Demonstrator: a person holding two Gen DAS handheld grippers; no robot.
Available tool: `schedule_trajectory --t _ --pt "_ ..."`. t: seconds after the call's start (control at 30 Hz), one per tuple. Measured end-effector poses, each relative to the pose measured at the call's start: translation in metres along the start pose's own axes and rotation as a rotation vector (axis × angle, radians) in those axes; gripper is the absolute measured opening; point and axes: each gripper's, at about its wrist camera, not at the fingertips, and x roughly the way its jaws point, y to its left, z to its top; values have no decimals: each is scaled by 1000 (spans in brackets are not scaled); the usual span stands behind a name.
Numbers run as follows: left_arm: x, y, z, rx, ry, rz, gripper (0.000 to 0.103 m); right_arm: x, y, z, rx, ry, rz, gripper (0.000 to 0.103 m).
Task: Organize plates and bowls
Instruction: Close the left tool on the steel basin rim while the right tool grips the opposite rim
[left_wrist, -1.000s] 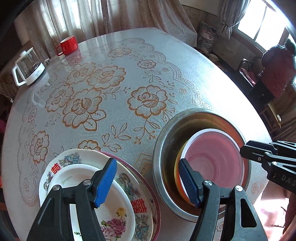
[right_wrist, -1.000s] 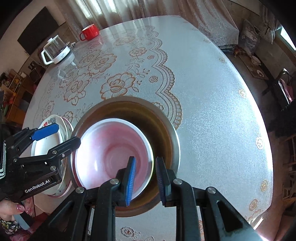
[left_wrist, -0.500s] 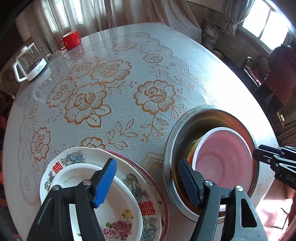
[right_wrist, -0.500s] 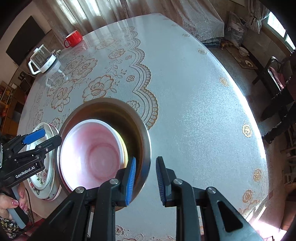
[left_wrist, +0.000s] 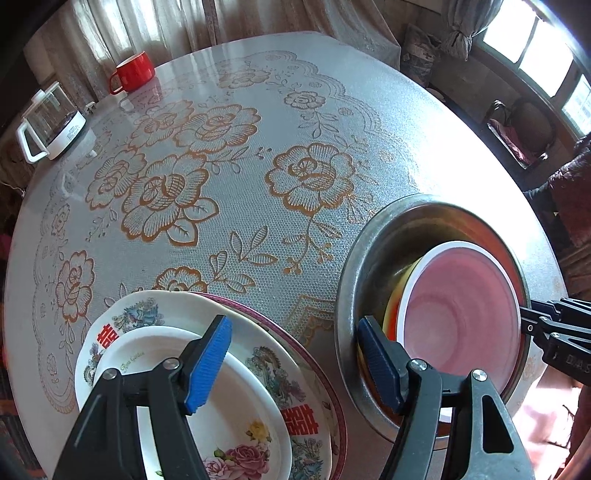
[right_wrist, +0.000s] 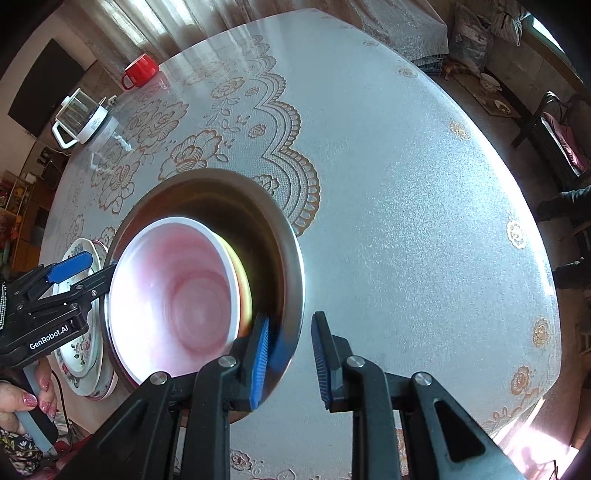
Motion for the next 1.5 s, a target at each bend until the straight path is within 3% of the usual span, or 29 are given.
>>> schedule_trajectory --t 0.23,0.4,0.5,0.57,0.73,1.1,1.33,1.4,1.5 --pt "3 -1 2 6 4 -3 73 6 -1 -1 11 3 31 21" --pt "3 -1 6 18 0 -21 73 7 2 1 -7 -9 38 14" --pt "1 -6 9 41 0 -60 68 7 1 4 -9 -26 38 13" --pt "2 -11 12 62 6 -64 59 7 1 6 -2 -39 35 12" --pt "8 -10 18 41 26 -94 56 9 -4 17 9 -57 40 12" --pt "23 -9 44 -9 32 -129 58 10 -14 33 9 -96 53 13" --pt "25 -2 38 11 52 -106 62 8 -19 32 -4 -97 60 14" --pt "25 -2 35 19 58 -120 58 10 -20 33 1 -88 67 14" --pt "26 -1 36 -18 82 -190 41 13 -20 35 -1 -75 78 14"
